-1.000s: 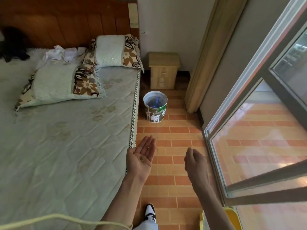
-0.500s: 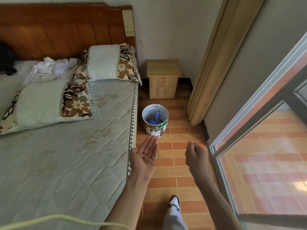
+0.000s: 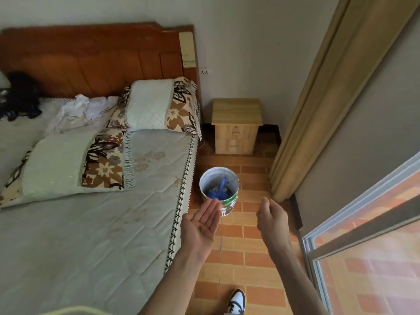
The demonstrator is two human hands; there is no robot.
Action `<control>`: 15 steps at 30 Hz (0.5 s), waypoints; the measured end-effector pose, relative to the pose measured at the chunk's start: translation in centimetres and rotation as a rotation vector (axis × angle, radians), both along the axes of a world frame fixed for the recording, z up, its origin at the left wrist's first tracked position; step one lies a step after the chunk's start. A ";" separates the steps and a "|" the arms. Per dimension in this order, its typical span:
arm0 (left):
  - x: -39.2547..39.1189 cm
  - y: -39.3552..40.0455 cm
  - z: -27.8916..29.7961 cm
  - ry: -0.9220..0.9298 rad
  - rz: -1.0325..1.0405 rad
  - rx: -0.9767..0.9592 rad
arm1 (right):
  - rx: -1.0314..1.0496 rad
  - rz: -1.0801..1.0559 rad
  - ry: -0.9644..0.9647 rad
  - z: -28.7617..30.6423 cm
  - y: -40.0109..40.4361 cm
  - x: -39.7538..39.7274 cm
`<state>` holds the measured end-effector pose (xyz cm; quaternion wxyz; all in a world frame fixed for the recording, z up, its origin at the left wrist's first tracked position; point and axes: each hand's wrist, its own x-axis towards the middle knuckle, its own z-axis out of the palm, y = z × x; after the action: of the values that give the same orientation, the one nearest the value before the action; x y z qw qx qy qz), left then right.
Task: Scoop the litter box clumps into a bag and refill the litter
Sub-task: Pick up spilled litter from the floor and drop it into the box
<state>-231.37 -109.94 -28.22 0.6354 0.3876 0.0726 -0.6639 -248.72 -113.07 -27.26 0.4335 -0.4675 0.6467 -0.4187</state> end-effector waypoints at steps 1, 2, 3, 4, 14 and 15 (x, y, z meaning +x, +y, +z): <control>-0.1 -1.3 -0.1 -0.005 0.002 0.000 | -0.002 0.011 0.012 -0.3 -1.6 -0.2; -0.1 -2.5 -0.1 -0.008 0.006 0.003 | -0.001 0.023 0.026 -0.4 -2.9 -0.3; -0.2 -3.7 -0.2 -0.006 0.011 0.004 | 0.000 0.037 0.037 -0.5 -4.2 -0.2; -0.1 -4.8 -0.2 -0.003 0.015 0.003 | 0.000 0.053 0.043 -0.5 -5.4 -0.1; 2.7 -16.0 -1.8 -0.001 0.067 0.009 | 0.023 0.142 0.067 -1.6 -16.6 3.4; 3.2 -17.3 -2.1 0.000 0.070 0.014 | 0.028 0.140 0.066 -1.8 -17.7 3.8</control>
<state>-228.22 -127.25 -30.37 0.6556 0.3893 0.0909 -0.6406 -244.92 -130.80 -29.03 0.4467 -0.5192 0.6320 -0.3625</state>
